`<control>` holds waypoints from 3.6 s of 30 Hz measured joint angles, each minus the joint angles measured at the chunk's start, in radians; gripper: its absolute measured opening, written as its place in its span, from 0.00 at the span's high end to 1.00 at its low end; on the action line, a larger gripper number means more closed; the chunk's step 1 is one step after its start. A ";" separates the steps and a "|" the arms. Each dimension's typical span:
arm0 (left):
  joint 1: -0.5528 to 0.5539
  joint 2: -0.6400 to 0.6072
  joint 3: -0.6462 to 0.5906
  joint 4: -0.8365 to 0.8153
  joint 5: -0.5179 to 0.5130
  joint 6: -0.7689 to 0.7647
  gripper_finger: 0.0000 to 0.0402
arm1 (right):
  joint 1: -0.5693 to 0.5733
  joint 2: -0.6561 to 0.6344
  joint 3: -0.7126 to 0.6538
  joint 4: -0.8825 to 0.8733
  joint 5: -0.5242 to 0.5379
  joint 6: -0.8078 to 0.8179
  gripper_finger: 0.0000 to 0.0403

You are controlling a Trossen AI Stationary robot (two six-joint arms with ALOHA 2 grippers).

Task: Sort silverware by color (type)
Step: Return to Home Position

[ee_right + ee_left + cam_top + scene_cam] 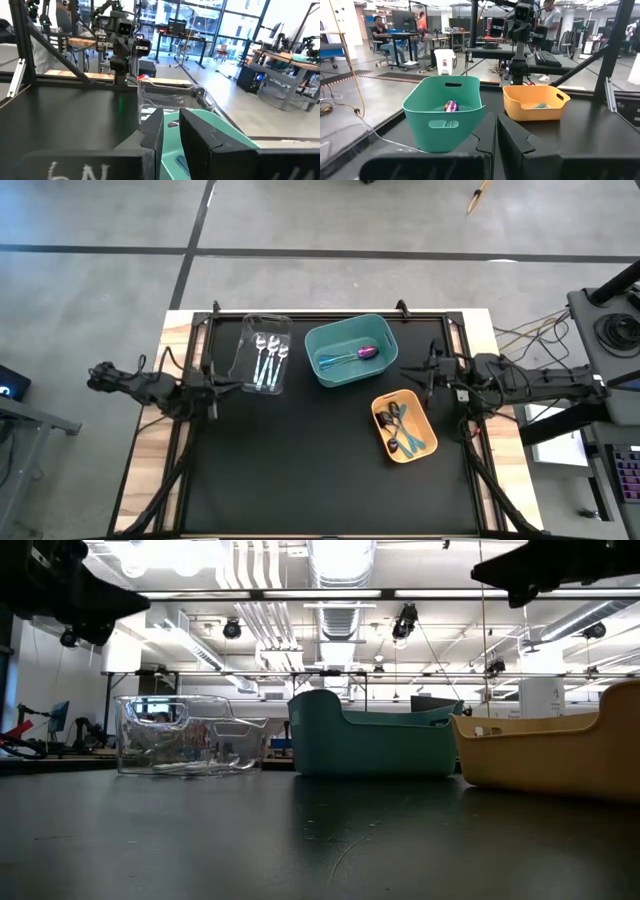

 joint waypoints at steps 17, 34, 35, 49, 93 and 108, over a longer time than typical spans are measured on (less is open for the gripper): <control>0.002 0.002 -0.165 0.238 0.005 -0.077 1.00 | 0.000 -0.298 -0.283 0.059 0.003 0.107 0.87; 0.002 0.050 -0.165 0.235 0.006 -0.078 1.00 | 0.001 -0.390 -0.405 0.012 0.003 0.150 0.87; 0.002 0.057 -0.165 0.235 0.007 -0.079 1.00 | 0.001 -0.389 -0.405 0.011 0.003 0.149 0.87; 0.002 0.126 -0.164 0.238 0.003 -0.123 1.00 | 0.001 -0.354 -0.405 0.003 0.011 0.090 0.87; 0.002 0.151 -0.161 0.245 -0.001 -0.123 1.00 | 0.001 -0.350 -0.406 0.000 0.012 0.094 0.87; 0.002 0.151 -0.161 0.243 0.000 -0.123 1.00 | 0.001 -0.350 -0.406 0.000 0.012 0.094 0.87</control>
